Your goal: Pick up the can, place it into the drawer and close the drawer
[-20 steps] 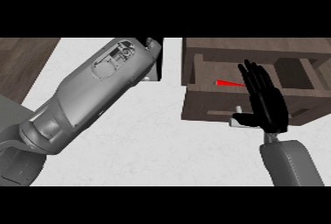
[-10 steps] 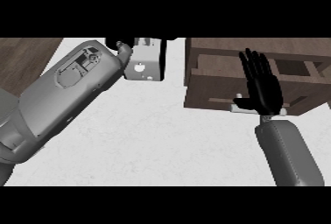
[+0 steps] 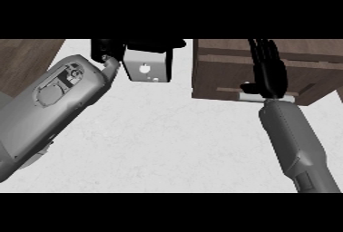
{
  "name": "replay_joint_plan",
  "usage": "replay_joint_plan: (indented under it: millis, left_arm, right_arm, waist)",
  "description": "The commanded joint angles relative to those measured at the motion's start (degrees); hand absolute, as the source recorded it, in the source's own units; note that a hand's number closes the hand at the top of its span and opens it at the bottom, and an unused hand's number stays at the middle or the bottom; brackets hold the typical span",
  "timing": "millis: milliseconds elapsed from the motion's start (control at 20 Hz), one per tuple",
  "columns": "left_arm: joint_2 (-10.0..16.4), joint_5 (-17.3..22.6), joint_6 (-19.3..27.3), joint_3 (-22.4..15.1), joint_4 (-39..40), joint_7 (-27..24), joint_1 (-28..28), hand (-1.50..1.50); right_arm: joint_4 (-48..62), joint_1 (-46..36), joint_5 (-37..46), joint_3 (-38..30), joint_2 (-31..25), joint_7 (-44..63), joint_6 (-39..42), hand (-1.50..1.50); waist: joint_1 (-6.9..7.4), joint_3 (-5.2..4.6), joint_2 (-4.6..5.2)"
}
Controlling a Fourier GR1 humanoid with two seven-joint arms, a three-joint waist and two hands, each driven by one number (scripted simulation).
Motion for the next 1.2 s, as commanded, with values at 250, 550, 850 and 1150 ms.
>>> replay_joint_plan:
  millis: [250, 550, 850, 1150]
  left_arm:
    - [3.59, -1.39, -0.96, 1.19, -7.26, -0.44, 8.05, -1.50]
    - [3.54, -2.43, -1.14, 0.81, -10.17, -0.45, 9.64, -1.50]
    - [4.62, -3.79, -0.51, 1.01, -13.54, -0.90, 14.01, -1.50]
    - [3.53, -4.09, -1.36, 1.50, -13.81, -2.07, 14.42, -1.50]
  right_arm:
    - [16.71, -14.21, 1.44, -2.92, 1.44, 2.42, -4.70, -1.50]
    - [22.29, -18.48, 0.35, -5.37, -1.66, 1.73, -5.57, -1.50]
    - [25.34, -20.66, 0.59, -6.11, -1.41, 1.50, -8.05, -1.50]
    - [25.10, -24.90, -4.70, -10.34, -0.57, -2.67, -4.47, -1.50]
  waist:
    - [0.50, 0.62, 1.04]
    - [2.02, 0.69, 1.90]
    - [1.47, 0.67, 1.61]
    - [2.04, 0.80, 2.03]
